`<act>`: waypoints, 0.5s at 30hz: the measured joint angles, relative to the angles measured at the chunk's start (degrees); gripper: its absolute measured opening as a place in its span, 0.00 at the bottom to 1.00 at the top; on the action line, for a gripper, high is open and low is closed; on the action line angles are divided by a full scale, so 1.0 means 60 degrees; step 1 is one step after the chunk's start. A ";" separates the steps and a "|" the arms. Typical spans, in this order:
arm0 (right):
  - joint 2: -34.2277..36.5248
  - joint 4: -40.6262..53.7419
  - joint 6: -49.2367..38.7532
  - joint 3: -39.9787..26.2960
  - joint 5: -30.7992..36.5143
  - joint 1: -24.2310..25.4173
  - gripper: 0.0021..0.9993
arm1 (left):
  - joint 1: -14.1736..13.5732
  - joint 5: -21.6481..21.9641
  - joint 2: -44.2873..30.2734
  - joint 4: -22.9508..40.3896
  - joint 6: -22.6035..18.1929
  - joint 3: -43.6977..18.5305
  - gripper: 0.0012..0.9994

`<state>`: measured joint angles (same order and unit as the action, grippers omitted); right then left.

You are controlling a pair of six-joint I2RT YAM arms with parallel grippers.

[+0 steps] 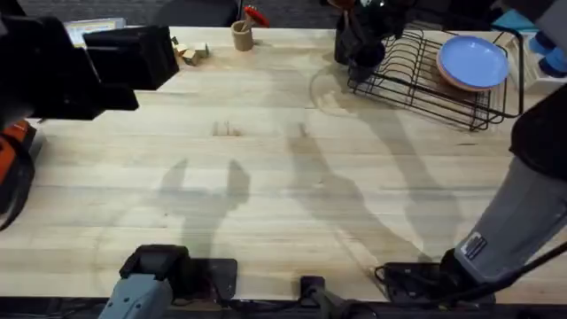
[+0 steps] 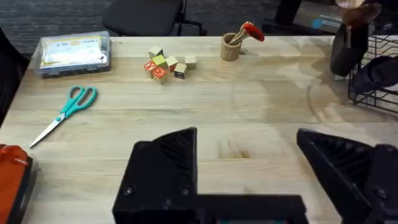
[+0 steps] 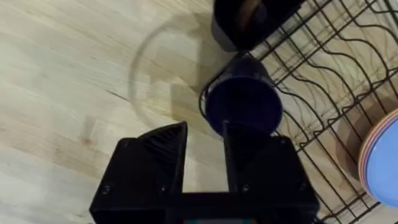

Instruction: Pick up the cup on the table and put them onto the rack.

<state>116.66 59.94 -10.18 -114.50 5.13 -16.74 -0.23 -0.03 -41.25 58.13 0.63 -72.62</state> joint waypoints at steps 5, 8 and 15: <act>-0.0015 0.0009 -0.0067 0.0000 -0.0002 -0.0119 0.36 | 0.0000 0.0000 0.0000 0.0000 0.0003 0.0000 0.99; -0.0344 0.0155 -0.0134 0.0000 0.0144 -0.0119 0.37 | 0.0000 0.0000 0.0000 0.0000 0.0003 0.0004 0.99; -0.1312 0.0535 -0.0241 0.0000 0.0477 -0.0119 0.72 | 0.0000 0.0000 0.0000 0.0000 0.0003 0.0001 0.99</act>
<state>108.79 63.16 -11.63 -114.50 7.99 -17.45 -0.23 -0.03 -41.25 58.13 0.64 -72.62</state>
